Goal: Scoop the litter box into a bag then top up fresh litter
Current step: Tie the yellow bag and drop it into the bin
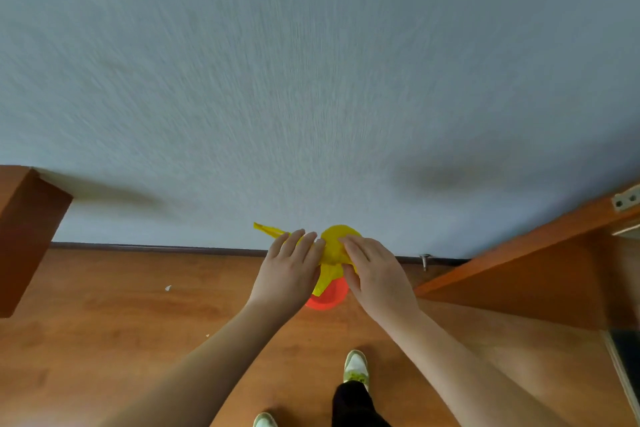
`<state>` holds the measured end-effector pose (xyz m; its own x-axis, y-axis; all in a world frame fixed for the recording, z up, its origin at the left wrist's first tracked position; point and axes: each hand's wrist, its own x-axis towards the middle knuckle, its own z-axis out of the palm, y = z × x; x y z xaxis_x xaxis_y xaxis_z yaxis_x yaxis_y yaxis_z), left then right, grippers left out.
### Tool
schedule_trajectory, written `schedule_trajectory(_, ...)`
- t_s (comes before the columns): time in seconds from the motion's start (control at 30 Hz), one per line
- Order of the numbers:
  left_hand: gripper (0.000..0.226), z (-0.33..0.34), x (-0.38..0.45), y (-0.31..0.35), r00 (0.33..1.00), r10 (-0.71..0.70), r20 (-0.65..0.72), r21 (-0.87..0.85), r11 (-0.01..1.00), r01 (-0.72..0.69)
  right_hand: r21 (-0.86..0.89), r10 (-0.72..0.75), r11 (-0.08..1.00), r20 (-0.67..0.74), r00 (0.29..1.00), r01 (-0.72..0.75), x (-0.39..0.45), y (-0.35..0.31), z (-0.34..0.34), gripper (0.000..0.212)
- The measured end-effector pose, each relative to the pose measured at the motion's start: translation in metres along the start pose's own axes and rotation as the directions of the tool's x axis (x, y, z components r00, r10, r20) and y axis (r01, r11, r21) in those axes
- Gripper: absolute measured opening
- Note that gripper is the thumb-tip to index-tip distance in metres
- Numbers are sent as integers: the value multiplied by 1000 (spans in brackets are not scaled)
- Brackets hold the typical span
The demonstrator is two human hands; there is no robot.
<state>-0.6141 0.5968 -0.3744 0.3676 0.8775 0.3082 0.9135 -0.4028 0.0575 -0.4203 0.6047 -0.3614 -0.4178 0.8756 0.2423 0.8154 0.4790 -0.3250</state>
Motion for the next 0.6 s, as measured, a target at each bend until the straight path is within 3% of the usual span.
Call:
schedule_trajectory(0.27,33,84,2,-7,997,-65,-50,24,998,66,2,45,999,61,997,-45,1,42,82,50)
schedule_trajectory(0.6,38,243,-34,-29,989,-99,106,-29,994,102,-45,104,994,73,992,-100,-20,96,234,46)
